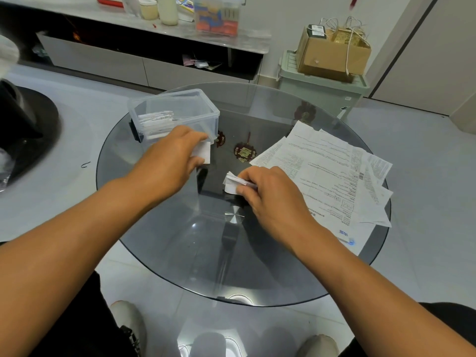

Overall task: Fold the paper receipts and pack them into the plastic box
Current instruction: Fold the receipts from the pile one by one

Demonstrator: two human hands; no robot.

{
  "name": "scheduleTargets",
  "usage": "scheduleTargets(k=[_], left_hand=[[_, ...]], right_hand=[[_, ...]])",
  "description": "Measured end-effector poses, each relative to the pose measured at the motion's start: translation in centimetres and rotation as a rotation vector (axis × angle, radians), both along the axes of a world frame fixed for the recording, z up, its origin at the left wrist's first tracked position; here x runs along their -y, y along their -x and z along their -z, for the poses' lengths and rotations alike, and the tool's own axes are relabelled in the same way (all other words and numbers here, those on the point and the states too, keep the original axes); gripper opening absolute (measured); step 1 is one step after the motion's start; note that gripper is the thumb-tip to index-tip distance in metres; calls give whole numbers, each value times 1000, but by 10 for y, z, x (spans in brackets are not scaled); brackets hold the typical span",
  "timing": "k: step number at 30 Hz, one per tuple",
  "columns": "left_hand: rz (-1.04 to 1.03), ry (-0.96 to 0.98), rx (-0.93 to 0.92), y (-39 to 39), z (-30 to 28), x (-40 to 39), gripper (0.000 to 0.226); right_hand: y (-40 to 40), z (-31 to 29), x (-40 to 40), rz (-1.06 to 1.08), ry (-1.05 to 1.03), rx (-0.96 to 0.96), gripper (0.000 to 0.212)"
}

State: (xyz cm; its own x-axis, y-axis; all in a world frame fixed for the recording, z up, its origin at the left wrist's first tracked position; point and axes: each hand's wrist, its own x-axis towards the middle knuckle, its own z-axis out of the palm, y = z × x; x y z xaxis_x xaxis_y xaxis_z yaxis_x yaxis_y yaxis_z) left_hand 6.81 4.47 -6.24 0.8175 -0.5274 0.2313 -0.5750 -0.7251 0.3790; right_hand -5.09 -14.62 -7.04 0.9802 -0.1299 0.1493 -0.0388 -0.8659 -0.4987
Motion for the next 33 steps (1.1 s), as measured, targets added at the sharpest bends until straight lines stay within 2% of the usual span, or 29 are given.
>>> scheduleTargets(k=[7,9,12,15,18,19,22,25,27,29,30,31,33], left_hand=[[-10,-94,-44,-1,4,8,13],[-50,6,-187,3,-1,11,7],[-68,295,-530,16,-9,17,11],[-74,535,-836,25,-15,22,13],[-61,631,-1014,31,-15,25,15],[-51,625,-1028,34,-14,26,14],[-48,547,-925,38,-12,25,8],[-85,491,-779,38,-13,25,17],[-99,536,-858,37,-14,25,28],[-81,570,-974,36,-16,24,26],[-70,556,-974,36,-16,22,22],[-65,533,-930,35,-16,21,17],[-58,476,-777,34,-16,19,10]], right_hand=[[2,0,2,14,-73,-14,9],[4,-1,2,49,-161,-19,10],[5,-6,4,120,-373,-44,12],[1,-9,3,172,-685,-75,10],[1,-12,-2,210,-1059,-95,8],[1,-12,-3,225,-1117,-80,8],[1,-13,-5,275,-1029,-16,9],[0,-14,-5,293,-977,25,11],[0,-15,-5,301,-1011,42,11],[-1,-15,-3,289,-1017,38,9],[-1,-15,-1,264,-995,32,7],[0,-15,2,222,-934,29,5],[0,-13,10,102,-657,33,3]])
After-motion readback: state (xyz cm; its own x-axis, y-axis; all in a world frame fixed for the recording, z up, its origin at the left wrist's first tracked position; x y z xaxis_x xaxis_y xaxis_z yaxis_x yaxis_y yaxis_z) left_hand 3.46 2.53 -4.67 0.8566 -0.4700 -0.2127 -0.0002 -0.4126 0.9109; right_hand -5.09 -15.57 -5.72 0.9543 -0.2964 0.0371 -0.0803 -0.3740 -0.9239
